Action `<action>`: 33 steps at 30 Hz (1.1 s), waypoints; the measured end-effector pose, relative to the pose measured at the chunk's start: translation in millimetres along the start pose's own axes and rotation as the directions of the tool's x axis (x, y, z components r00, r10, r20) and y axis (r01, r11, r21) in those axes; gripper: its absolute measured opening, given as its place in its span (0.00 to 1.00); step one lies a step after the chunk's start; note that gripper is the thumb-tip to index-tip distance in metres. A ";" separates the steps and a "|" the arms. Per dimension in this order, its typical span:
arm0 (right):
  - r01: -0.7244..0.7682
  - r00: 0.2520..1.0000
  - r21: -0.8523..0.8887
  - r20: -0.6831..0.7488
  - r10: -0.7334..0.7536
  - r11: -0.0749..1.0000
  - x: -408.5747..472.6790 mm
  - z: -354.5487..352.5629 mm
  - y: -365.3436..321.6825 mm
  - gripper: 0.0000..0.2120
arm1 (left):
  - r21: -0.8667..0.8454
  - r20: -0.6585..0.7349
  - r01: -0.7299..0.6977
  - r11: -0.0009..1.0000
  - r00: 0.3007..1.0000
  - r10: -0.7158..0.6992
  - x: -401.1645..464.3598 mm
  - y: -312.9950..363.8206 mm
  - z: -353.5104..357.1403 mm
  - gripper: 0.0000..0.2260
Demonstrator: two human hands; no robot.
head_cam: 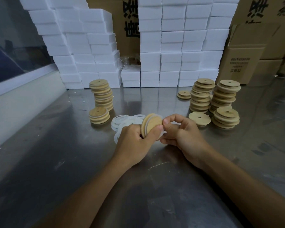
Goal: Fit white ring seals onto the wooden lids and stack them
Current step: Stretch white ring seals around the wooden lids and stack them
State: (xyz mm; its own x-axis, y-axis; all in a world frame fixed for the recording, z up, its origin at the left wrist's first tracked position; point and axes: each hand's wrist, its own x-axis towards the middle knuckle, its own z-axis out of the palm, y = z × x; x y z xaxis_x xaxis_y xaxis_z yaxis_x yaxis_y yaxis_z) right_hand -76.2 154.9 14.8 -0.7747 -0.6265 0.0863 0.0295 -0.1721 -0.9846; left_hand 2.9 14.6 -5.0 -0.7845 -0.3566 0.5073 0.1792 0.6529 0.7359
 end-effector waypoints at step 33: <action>0.064 0.998 -0.124 0.020 -0.062 0.990 0.0 -1.1 1.2 0.12 | -0.056 0.084 0.093 0.994 0.993 -0.088 -4.1 5.6 -1.8 0.24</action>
State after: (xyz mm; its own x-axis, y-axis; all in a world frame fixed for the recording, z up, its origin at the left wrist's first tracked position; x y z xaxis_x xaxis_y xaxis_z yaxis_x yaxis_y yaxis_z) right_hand -76.9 155.6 13.4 -0.7622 -0.6298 0.1500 -0.0986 -0.1161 -0.9883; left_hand 8.2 18.6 -2.1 -0.8444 -0.3555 0.4008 0.1379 0.5787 0.8038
